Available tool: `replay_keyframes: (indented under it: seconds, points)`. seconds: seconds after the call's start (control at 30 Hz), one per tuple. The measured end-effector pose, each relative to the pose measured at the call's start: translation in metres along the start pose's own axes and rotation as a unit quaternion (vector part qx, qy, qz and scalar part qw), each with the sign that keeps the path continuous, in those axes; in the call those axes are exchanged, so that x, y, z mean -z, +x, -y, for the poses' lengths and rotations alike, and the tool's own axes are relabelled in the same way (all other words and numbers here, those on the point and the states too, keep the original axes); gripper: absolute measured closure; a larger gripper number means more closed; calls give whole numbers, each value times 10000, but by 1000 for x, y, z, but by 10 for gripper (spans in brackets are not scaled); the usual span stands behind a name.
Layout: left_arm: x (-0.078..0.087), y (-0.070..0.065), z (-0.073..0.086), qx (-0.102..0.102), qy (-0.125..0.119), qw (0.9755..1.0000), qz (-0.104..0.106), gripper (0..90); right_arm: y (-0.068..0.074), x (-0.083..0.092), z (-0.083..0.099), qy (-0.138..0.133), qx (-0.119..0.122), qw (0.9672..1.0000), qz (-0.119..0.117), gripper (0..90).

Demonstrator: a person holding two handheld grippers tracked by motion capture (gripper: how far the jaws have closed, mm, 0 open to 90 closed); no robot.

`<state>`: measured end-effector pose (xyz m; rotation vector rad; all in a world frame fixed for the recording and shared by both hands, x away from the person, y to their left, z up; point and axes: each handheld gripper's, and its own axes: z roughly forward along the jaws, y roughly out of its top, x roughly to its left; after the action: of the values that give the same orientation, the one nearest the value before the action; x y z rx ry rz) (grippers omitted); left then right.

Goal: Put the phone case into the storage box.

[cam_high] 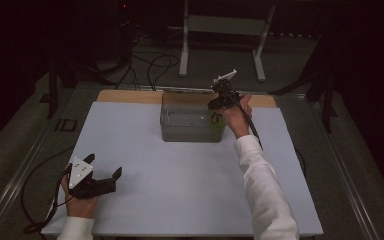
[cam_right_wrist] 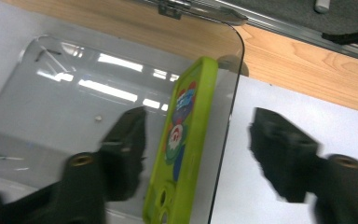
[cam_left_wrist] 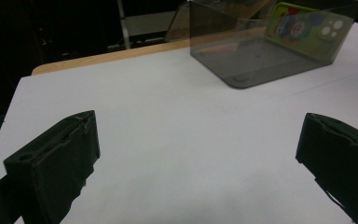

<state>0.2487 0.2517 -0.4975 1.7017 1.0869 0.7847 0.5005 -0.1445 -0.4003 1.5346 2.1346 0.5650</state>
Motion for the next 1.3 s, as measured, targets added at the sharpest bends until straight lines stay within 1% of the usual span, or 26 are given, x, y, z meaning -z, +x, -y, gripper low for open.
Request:
replay_keyframes:
  seconds: [0.07, 0.2, 0.27, 0.37, 0.4, 0.47, 0.5, 0.53, 0.6, 0.7, 0.73, 0.77, 0.8, 0.87, 0.9, 0.93, 0.97, 1.0, 1.03, 1.07, 1.1, 1.13, 1.17, 1.2, 1.27, 1.3]
  points:
    - [0, 0, 0, 3, 0, 10000, 0, 0, 0, 4, 1, -4, 55, 10000, -21, 252]
    - [0, 0, 0, 8, -4, 10000, 0, 0, -2, 11, 6, -103, 106, 9998, -156, 187]
    - [0, 0, 0, -12, 19, 10000, 4, 0, -3, 15, 9, -172, 140, 9995, -225, 166]
    - [0, 0, 0, -7, 6, 10000, -2, 0, -6, 20, 14, -246, 77, 9988, -414, 144]
    - [0, 0, 0, -3, 0, 10000, -3, 0, -6, 22, 16, -282, 91, 9986, -441, 140]
    - [0, 1, 0, -5, 3, 10000, -3, 0, -8, 25, 22, -415, 119, 9979, -477, 138]
    - [0, 1, 0, -8, 20, 10000, 0, 0, -10, 27, 27, -571, 122, 9971, -483, 138]
    - [0, 1, 0, -6, 15, 10000, 2, 0, -11, 29, 31, -661, 132, 9965, -498, 137]
    - [1, 1, 0, 10, -8, 10000, -1, 0, -15, 32, 39, -744, 116, 9954, -599, 134]
    - [1, 2, 0, 20, -3, 10000, -9, 0, -18, 37, 57, -974, 64, 9926, -720, 131]
    - [1, 2, 0, 17, -5, 10000, -16, 0, -18, 39, 63, -1055, 112, 9915, -753, 126]
    - [1, 2, 0, 22, -20, 10000, -16, 0, -18, 41, 70, -1065, 147, 9913, -762, 126]
    - [2, 2, 0, 15, -21, 10000, -21, 0, -18, 43, 79, -1194, 192, 9895, -790, 122]
    - [2, 2, 0, 24, -20, 10000, -30, 0, -17, 46, 91, -1301, 288, 9875, -845, 110]
    - [1, 2, 0, 37, -24, 10000, -31, 0, -17, 48, 97, -1273, 338, 9879, -818, 108]
    - [2, 2, 0, 37, -24, 10000, -34, 0, -17, 50, 104, -1341, 388, 9869, -811, 104]
    - [2, 2, 0, 35, -29, 10000, -34, 0, -17, 52, 112, -1521, 413, 9838, -850, 104]
    - [2, 2, 0, 43, -34, 10000, -36, 0, -18, 54, 120, -1694, 349, 9809, -890, 104]
    - [2, 3, -1, 37, -33, 10000, -43, 0, -18, 56, 127, -1800, 348, 9786, -933, 104]
    - [2, 3, -1, 40, -34, 10000, -42, 0, -18, 58, 131, -1690, 353, 9805, -936, 101]
    - [2, 3, -1, 40, -35, 10000, -39, 0, -18, 60, 138, -1765, 360, 9794, -911, 101]
    - [3, 3, -1, 38, -38, 10000, -42, 0, -19, 61, 145, -1968, 357, 9754, -930, 101]
    - [3, 3, -1, 47, -49, 10000, -39, 0, -19, 63, 152, -2089, 361, 9725, -961, 101]
    - [3, 3, -1, 54, -55, 10000, -40, 0, -19, 65, 156, -2004, 402, 9742, -960, 97]
    - [3, 3, -1, 60, -53, 10000, -33, 0, -19, 67, 169, -2192, 458, 9692, -1024, 95]
    - [3, 3, -1, 62, -53, 10000, -24, 0, -19, 69, 175, -2191, 478, 9693, -1008, 95]
